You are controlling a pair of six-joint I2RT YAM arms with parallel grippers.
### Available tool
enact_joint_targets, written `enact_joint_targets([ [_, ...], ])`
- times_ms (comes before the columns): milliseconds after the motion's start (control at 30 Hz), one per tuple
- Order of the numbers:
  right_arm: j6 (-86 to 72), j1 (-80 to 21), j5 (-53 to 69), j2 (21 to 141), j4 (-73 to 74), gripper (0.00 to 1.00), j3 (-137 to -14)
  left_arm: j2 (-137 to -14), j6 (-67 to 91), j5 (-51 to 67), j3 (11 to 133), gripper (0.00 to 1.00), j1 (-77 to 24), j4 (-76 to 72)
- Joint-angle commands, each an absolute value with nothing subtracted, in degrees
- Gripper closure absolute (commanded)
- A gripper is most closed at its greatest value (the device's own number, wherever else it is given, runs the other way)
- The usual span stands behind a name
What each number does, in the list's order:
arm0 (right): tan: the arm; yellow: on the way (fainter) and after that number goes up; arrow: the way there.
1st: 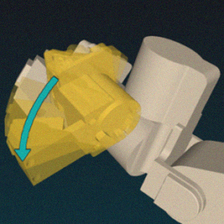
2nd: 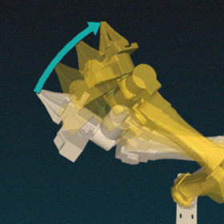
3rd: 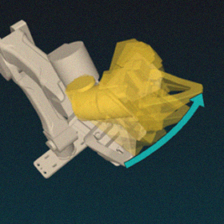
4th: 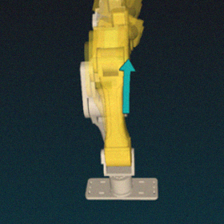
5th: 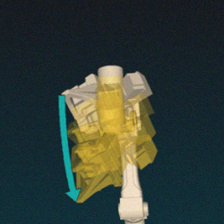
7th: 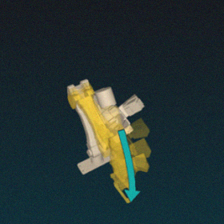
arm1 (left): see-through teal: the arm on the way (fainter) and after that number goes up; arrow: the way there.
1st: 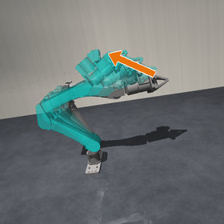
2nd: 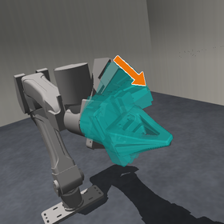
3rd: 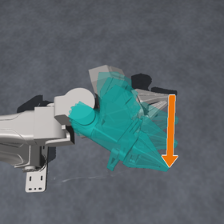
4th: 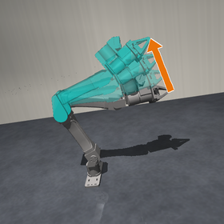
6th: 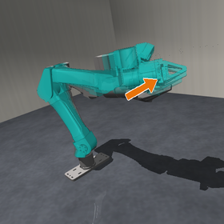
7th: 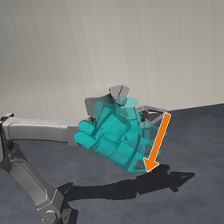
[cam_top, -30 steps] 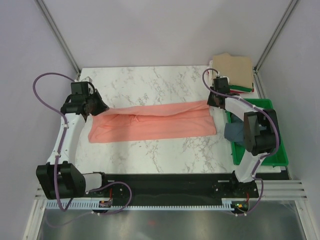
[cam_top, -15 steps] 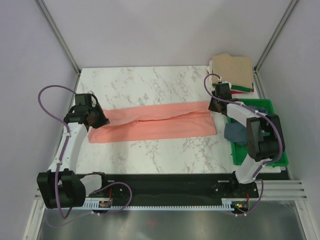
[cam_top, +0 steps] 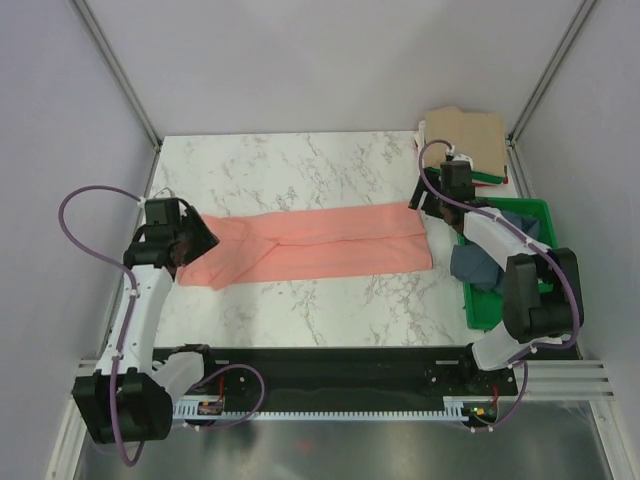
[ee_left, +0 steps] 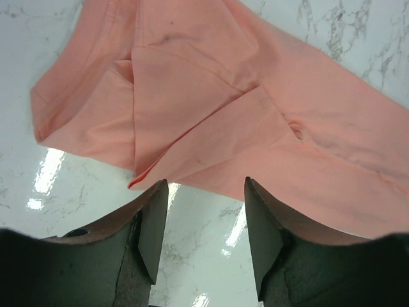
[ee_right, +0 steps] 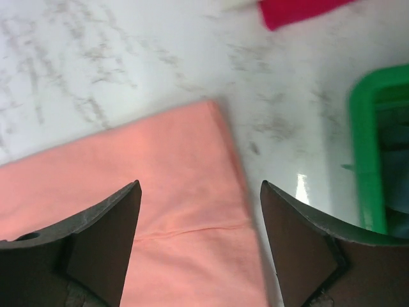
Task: Fold and stack the t-shirts
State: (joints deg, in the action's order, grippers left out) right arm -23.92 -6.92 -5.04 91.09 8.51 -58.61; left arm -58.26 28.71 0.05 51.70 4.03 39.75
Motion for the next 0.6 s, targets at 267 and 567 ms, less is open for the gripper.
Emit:
enact_joint_targets([
  [267, -22.3, -17.8, 3.8, 107.4, 4.7, 0.19, -69.2, -81.3, 41.0, -2.3, 47.3, 0.46, 1.4, 22.7],
  [567, -28.2, -18.2, 3.3, 108.6, 8.4, 0.21, -59.2, -102.7, 36.9, -6.7, 59.7, 0.49, 1.7, 21.9],
])
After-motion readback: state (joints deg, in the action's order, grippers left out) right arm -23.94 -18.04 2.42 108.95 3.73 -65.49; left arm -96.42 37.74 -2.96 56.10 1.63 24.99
